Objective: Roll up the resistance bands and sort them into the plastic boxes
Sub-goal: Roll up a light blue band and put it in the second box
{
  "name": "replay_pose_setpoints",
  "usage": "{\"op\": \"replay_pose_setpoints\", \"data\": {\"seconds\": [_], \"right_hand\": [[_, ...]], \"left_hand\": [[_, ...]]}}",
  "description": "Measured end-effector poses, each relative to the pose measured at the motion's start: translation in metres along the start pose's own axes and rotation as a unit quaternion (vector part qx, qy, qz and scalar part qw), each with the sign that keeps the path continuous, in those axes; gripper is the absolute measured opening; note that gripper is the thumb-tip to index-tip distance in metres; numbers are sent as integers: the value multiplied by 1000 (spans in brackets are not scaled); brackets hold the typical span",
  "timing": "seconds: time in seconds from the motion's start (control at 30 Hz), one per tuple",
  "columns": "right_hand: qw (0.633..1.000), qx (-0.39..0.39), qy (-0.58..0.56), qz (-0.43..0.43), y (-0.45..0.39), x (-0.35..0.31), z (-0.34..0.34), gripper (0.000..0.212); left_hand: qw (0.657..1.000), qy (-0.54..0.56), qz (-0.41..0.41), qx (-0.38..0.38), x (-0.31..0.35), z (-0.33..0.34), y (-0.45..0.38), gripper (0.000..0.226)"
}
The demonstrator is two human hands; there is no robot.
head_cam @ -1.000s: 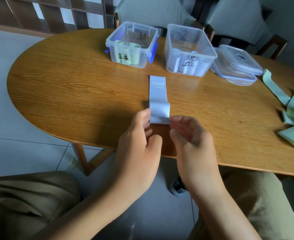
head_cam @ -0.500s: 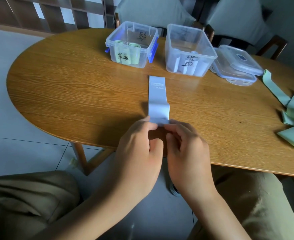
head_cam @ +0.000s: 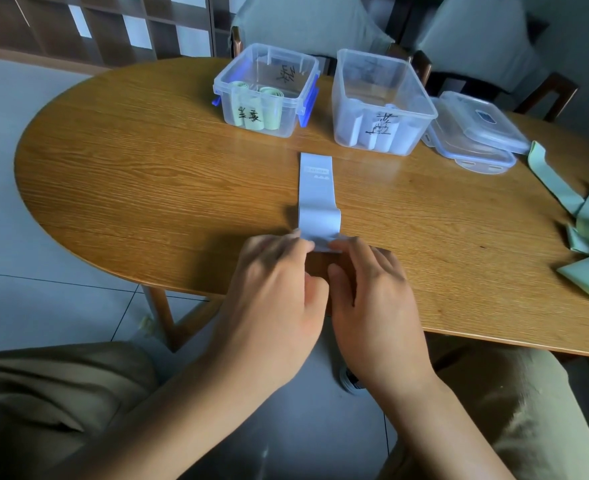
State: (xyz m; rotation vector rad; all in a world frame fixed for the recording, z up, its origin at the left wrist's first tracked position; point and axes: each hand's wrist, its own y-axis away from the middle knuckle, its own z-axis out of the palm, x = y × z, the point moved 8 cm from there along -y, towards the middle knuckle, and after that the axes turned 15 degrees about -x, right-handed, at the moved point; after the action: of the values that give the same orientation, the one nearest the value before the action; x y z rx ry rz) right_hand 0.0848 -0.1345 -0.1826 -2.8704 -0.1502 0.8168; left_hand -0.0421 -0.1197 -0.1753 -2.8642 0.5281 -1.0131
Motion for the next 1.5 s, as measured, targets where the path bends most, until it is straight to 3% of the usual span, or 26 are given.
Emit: {"op": "replay_pose_setpoints", "data": {"seconds": [0.23,0.5,0.67,0.97,1.2,1.5], "right_hand": [[999,-25,25,-16,-8,2,4,30],[997,-44,65,13,-20,7,13,41],[993,-68,83,38,-32,10,11,43],[992,-82,93,26,-45,11,13,48],[994,33,-102,-7,-36,23,-8,38],[986,-6,-167,-23,-34,21,-6,39]], "left_hand": [[999,-43,27,12,7,0,-4,43],[990,-135,44,15,5,4,-18,54],[992,-124,5,-12,-11,9,-22,62],[988,-156,19,-5,-9,10,-26,61],[992,-115,19,-52,-14,19,-39,68],[995,-81,16,-54,-5,24,-40,76]]}}
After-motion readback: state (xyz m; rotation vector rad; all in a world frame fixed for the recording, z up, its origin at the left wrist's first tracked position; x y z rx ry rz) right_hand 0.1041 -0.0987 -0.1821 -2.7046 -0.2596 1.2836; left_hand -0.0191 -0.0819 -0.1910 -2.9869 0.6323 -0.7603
